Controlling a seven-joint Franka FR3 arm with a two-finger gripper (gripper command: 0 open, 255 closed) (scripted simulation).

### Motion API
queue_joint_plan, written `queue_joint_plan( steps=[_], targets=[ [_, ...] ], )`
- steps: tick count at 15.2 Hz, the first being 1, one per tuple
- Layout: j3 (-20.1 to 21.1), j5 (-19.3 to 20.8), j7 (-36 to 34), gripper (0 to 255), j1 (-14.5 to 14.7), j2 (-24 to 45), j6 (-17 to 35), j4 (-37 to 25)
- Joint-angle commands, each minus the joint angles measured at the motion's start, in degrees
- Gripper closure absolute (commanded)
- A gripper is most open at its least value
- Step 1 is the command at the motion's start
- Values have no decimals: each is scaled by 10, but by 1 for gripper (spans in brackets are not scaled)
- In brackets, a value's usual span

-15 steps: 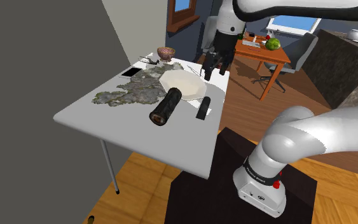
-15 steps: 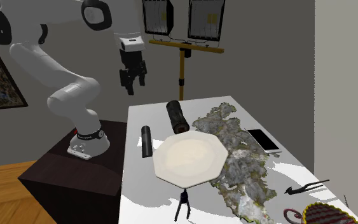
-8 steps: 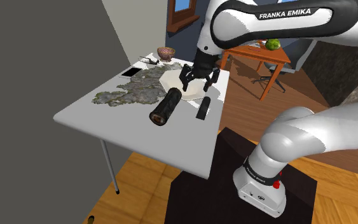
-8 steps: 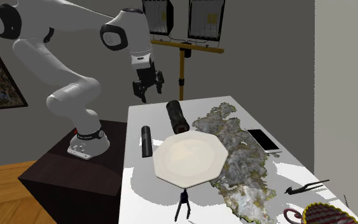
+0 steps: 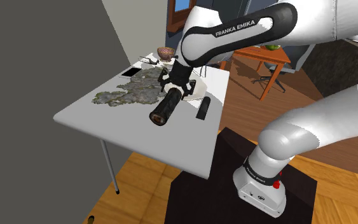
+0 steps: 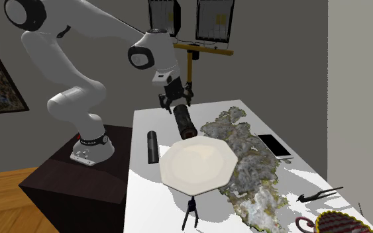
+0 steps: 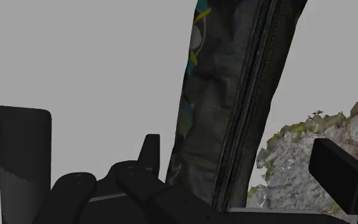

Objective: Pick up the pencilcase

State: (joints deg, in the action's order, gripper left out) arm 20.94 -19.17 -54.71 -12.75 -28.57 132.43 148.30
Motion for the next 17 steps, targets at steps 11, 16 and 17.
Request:
queue_joint_plan(
  steps=[11, 16, 17],
  targets=[
    [32, -17, -46, 255, -10, 66, 113, 32],
    [33, -18, -47, 255, -10, 65, 113, 32],
    [33, -17, -47, 255, -10, 65, 113, 32]
  ],
)
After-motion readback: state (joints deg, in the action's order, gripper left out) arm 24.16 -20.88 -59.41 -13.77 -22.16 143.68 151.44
